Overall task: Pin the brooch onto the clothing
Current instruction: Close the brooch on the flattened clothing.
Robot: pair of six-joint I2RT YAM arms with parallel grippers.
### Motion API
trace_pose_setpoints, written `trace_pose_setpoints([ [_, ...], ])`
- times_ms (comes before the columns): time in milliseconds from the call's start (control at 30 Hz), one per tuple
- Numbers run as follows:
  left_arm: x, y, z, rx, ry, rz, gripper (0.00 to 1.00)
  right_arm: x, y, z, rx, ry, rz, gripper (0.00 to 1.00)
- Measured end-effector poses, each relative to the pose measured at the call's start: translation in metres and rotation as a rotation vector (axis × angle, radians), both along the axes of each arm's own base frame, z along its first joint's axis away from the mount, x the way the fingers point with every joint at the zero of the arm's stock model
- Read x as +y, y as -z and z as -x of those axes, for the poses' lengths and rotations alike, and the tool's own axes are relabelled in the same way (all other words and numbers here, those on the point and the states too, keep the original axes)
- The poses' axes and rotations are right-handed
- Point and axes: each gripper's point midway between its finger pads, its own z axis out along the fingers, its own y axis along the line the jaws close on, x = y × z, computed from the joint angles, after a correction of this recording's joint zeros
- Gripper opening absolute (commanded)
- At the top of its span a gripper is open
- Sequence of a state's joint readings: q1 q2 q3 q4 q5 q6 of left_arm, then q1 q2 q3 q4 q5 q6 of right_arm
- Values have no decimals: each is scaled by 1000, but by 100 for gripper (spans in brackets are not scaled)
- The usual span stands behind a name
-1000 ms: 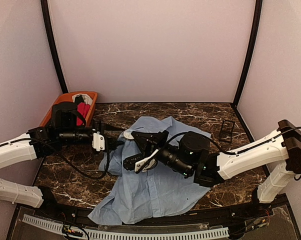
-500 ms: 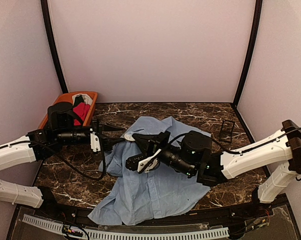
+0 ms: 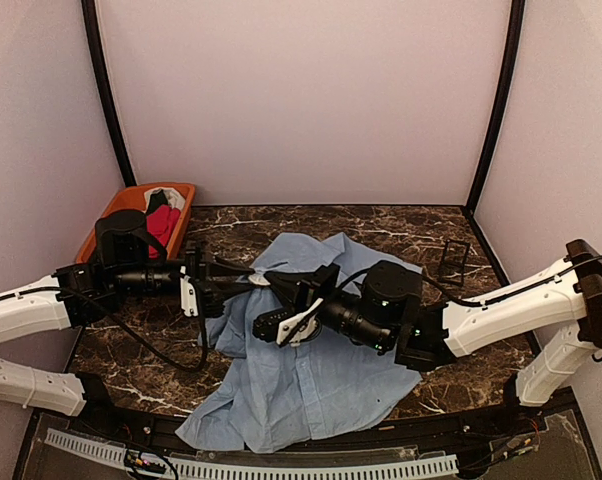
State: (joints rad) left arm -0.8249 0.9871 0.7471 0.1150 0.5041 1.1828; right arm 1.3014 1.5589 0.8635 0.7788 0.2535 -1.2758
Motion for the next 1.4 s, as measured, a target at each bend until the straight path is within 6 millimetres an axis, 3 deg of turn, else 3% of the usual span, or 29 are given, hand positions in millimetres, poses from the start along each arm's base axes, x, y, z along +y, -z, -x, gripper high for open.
trace_pose_setpoints([
  [133,-1,0,0,-15,-1,-4,17,-1,-1,3,12,-15,4,0],
  [400,-3,-4,-2,-56,-18,9,16,-6,-12,10,42,-49,-14,0],
  [1000,-7,-4,5,-64,3,13,10,-6,-9,11,52,-54,-5,0],
  [1400,-7,0,5,-82,1,-1,1,-5,-5,8,75,-49,-5,0],
])
